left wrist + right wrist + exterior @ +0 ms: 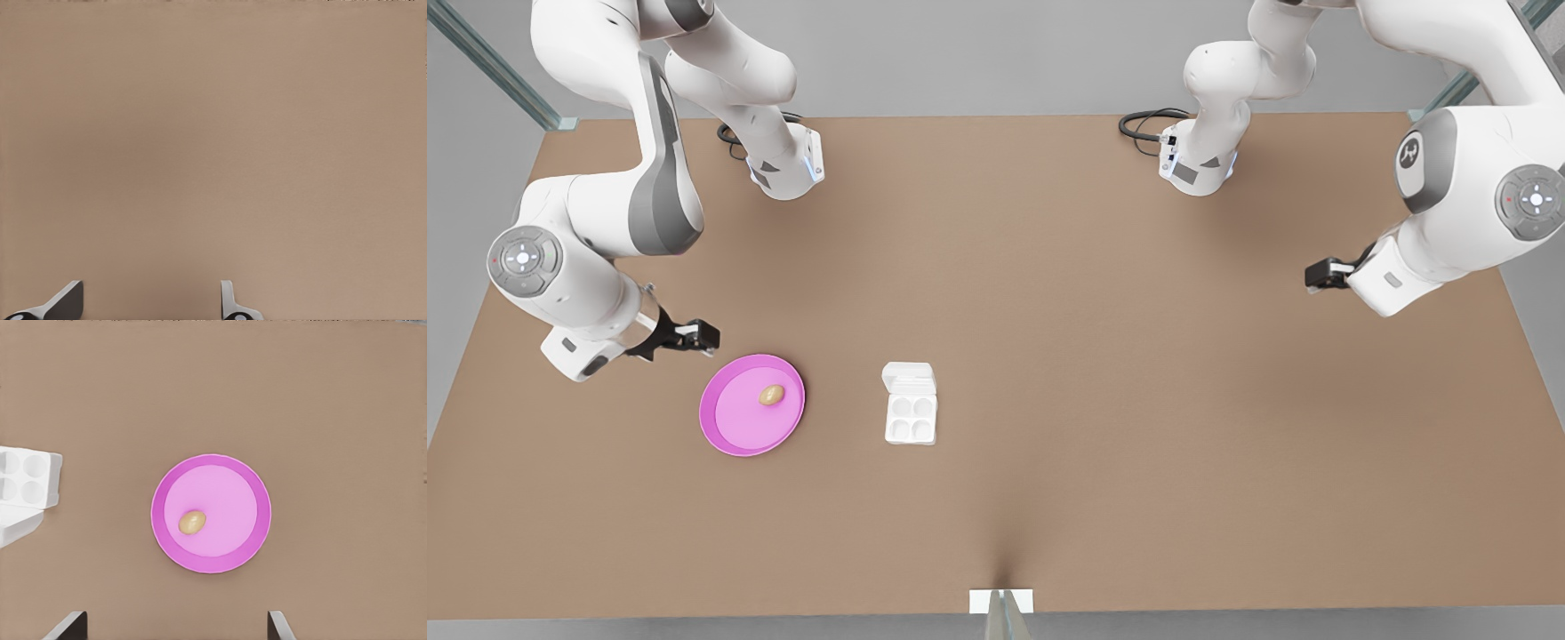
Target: Pack egg into the box and close the box lid
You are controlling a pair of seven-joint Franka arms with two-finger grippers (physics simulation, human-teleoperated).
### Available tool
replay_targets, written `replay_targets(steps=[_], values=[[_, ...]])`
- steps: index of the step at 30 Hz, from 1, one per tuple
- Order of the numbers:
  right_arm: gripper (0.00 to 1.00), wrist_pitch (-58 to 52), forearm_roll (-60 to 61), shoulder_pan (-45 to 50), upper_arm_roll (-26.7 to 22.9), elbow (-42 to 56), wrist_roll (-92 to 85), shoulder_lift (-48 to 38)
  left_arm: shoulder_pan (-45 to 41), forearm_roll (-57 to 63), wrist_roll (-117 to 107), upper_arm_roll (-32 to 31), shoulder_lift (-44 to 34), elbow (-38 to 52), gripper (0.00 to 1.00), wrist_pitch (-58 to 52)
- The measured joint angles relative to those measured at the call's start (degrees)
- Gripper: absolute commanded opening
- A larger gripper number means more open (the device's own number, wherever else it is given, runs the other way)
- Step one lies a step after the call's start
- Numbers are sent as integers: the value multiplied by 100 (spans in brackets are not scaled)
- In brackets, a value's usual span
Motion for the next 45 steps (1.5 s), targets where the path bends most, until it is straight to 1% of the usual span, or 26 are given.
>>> replay_targets(steps=[3,4,5,8,10,12,15,20,24,28,34,45], values=[[100,-27,-9,-66,-3,0,20,25,-39,9,42,-1,1,-2,100,113],[100,-52,-28,-66,-7,-5,25,168,-42,11,55,-1,1,-3,100,139],[100,-73,-53,-69,-13,-7,31,334,-42,12,67,-1,1,-3,100,162],[100,-82,-71,12,-11,116,67,1182,-29,14,99,-1,16,-3,100,211],[100,105,-73,39,-6,-160,98,1551,-23,15,118,-1,22,-3,100,232],[100,489,-74,22,-7,-706,148,1664,-23,15,136,-1,46,-3,100,247],[100,1210,-79,-19,-8,-1456,222,1661,-27,16,159,-1,66,-3,100,266],[100,2383,-108,-10,-5,-1802,325,1638,-27,21,191,-1,105,-3,100,286],[100,3416,-118,-64,0,-2294,386,1610,-27,23,211,-1,121,0,100,298],[100,4070,-124,-95,1,-2365,430,1608,-27,24,227,-1,124,1,100,305],[100,4552,-125,-172,0,-2444,473,1613,-27,31,245,-1,132,6,100,313],[100,4765,-135,-299,0,-2748,532,1597,-38,34,263,-9,133,5,100,320]])
